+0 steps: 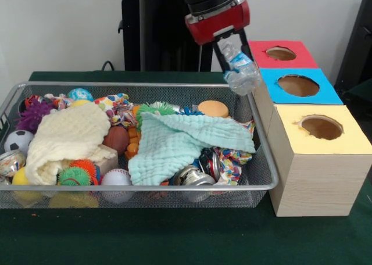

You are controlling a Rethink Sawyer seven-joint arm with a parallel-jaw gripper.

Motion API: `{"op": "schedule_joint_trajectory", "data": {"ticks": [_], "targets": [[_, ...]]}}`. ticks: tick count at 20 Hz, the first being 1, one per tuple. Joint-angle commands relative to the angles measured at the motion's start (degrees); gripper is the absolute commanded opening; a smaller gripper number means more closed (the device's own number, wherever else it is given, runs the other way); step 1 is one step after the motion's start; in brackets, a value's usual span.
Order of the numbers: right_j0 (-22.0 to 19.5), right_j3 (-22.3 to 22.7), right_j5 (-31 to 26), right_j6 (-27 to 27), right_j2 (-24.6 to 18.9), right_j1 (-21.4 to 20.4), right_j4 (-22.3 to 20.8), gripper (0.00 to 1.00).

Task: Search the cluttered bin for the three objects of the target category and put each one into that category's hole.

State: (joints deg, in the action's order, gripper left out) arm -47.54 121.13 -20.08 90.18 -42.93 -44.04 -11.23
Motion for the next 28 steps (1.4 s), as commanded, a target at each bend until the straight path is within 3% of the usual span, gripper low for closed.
{"op": "schedule_joint_trajectory", "data": {"ticks": [1, 7, 22, 28], "targets": [[-0.14, 6.59, -3.30, 9.33, -6.75, -3.56, 6.41, 0.00], [1.63, 9.13, -1.44, 11.42, -6.57, -5.28, 9.50, 0.00], [13.67, 5.49, 4.53, 11.77, 10.85, 1.88, 4.95, 0.00], [15.45, 4.93, 6.80, 11.44, 13.09, 3.12, 5.89, 0.00]]}}
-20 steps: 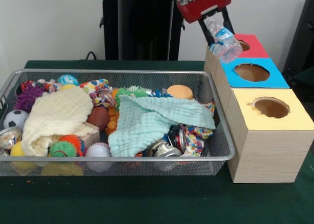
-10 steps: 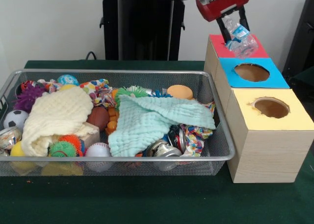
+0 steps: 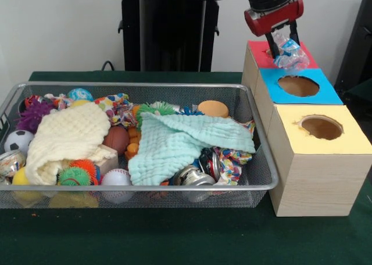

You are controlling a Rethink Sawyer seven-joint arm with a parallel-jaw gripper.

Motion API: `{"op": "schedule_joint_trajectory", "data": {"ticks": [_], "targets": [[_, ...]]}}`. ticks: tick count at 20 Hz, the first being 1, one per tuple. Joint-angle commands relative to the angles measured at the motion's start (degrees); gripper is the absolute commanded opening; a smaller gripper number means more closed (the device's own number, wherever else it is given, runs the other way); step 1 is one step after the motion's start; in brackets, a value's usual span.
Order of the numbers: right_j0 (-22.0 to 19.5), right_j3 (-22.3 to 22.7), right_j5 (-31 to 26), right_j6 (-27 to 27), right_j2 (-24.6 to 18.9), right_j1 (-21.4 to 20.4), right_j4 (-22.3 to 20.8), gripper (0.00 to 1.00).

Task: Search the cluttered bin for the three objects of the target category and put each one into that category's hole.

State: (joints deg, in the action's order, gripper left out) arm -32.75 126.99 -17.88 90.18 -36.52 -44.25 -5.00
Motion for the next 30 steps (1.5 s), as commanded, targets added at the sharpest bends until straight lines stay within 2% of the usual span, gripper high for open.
{"op": "schedule_joint_trajectory", "data": {"ticks": [1, 5, 9, 17, 24, 30], "targets": [[0.89, -1.01, 4.94, 11.39, 7.04, 3.46, -0.28, 0.00], [0.81, -0.77, 6.21, 11.08, 7.15, 3.50, 0.24, 0.00], [-0.36, -0.06, 6.71, 10.89, 5.32, 2.47, 1.66, 0.00], [-1.34, 0.49, 4.59, 11.61, 3.04, -0.63, 4.05, 0.00], [4.19, -3.49, 5.28, 13.03, 7.10, 1.10, 5.31, 0.00], [6.56, -5.37, 5.15, 12.87, 8.01, 1.44, 7.57, 0.00]]}}
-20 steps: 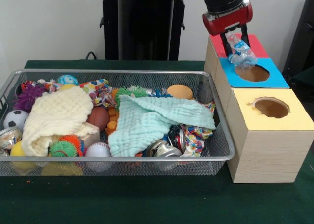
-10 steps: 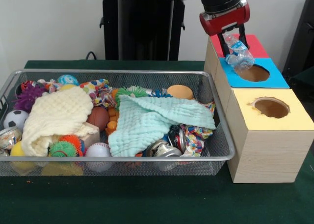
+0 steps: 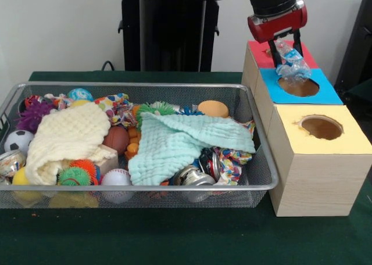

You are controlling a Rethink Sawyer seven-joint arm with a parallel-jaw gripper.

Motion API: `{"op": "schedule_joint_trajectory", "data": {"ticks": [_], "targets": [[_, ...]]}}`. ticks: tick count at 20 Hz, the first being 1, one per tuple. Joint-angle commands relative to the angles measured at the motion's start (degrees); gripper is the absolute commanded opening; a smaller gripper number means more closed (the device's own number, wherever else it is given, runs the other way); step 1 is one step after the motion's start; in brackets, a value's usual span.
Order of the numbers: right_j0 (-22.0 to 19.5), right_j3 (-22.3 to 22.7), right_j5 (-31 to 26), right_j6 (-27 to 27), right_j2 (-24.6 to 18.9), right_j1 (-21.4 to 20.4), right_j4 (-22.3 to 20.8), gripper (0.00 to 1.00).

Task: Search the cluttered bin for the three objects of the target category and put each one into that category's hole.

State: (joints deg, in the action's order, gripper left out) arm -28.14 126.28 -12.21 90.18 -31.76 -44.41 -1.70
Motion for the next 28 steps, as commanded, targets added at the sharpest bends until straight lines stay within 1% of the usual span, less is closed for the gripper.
{"op": "schedule_joint_trajectory", "data": {"ticks": [1, 8, 11, 12, 16, 22, 28], "targets": [[2.40, -4.78, -0.42, 12.93, 3.64, 1.65, 4.55, 0.00], [4.71, -6.58, -0.29, 11.95, 5.41, 2.11, 5.97, 0.00], [5.92, -7.00, 1.74, 11.95, 7.15, 1.73, 5.53, 0.00], [6.45, -7.26, 2.16, 11.86, 7.87, 1.59, 5.35, 1.00], [7.83, -8.67, 1.54, 10.03, 10.15, 1.15, 3.82, 1.00], [7.23, -8.42, 1.71, 9.43, 10.24, 0.44, 3.57, 1.00], [6.44, -7.69, 1.27, 9.33, 9.83, -1.22, 3.73, 1.00]]}}
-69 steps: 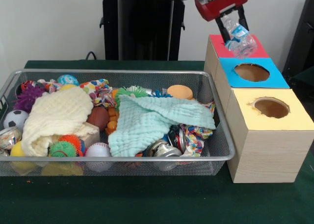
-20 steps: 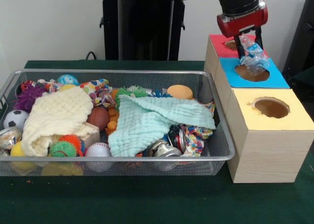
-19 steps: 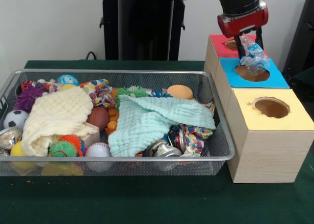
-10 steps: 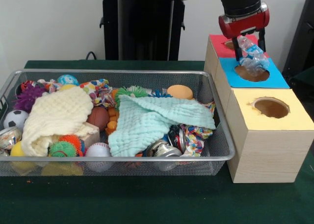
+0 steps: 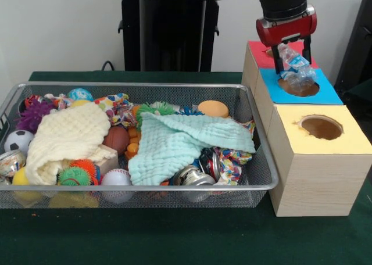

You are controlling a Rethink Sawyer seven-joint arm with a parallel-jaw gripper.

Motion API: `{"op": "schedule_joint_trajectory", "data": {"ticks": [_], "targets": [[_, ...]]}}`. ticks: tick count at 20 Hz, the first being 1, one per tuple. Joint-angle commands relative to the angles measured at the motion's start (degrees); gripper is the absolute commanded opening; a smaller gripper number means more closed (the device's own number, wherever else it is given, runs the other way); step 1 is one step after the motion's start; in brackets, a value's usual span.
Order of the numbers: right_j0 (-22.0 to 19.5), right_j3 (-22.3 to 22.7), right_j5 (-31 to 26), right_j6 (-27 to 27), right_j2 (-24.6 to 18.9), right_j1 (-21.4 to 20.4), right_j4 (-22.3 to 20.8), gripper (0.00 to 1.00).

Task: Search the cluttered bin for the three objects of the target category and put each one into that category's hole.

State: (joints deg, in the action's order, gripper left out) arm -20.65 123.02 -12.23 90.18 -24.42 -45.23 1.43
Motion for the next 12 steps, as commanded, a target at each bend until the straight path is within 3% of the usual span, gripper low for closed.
{"op": "schedule_joint_trajectory", "data": {"ticks": [1, 12], "targets": [[-1.13, -4.34, 1.27, 9.31, 2.53, -0.78, 0.57, 1.00], [0.48, -5.74, 0.63, 9.44, 4.93, -1.96, 0.71, 1.00]]}}
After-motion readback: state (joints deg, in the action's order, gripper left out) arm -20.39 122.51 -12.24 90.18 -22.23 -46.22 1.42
